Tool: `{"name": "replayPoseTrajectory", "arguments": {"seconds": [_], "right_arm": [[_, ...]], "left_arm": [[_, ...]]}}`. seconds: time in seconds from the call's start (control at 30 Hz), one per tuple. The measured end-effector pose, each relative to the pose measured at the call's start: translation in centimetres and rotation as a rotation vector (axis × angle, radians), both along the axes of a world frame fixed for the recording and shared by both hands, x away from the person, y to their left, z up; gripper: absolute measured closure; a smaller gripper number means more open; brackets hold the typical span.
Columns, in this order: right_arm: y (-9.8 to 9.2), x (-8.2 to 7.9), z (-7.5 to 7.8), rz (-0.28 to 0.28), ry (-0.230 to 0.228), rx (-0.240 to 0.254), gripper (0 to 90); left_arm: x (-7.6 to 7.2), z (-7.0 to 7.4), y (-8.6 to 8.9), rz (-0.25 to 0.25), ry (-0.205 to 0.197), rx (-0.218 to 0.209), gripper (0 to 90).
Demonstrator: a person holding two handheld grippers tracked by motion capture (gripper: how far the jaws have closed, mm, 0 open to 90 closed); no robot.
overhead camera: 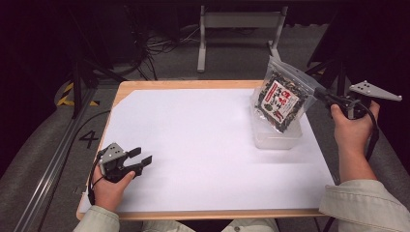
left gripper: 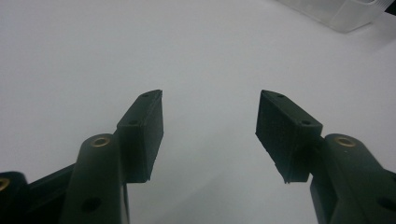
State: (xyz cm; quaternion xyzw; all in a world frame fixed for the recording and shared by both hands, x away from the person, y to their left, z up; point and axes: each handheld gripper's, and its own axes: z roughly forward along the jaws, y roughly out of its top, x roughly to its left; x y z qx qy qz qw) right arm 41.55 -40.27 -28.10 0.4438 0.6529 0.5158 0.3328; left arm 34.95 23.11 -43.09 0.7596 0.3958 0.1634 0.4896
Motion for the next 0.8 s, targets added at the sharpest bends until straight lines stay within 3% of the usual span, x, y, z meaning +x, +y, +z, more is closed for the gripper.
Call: {"name": "replayPoseTrajectory", "arguments": {"seconds": [0.23,0.57,0.8], "right_arm": [[-1.1,0.2,-0.6,-0.025,0.016,0.030,89.5],[-1.2,0.4,-0.3,-0.033,0.010,0.022,87.9],[-0.6,0.4,0.3,-0.020,-0.028,0.021,62.5]], "left_arm": [[0.0,0.0,0.0,-0.002,0.000,0.000,42.1],[-0.1,0.0,0.2,0.006,0.004,-0.002,41.5],[-0.2,0.0,0.3,0.010,0.002,-0.003,41.1]]}}
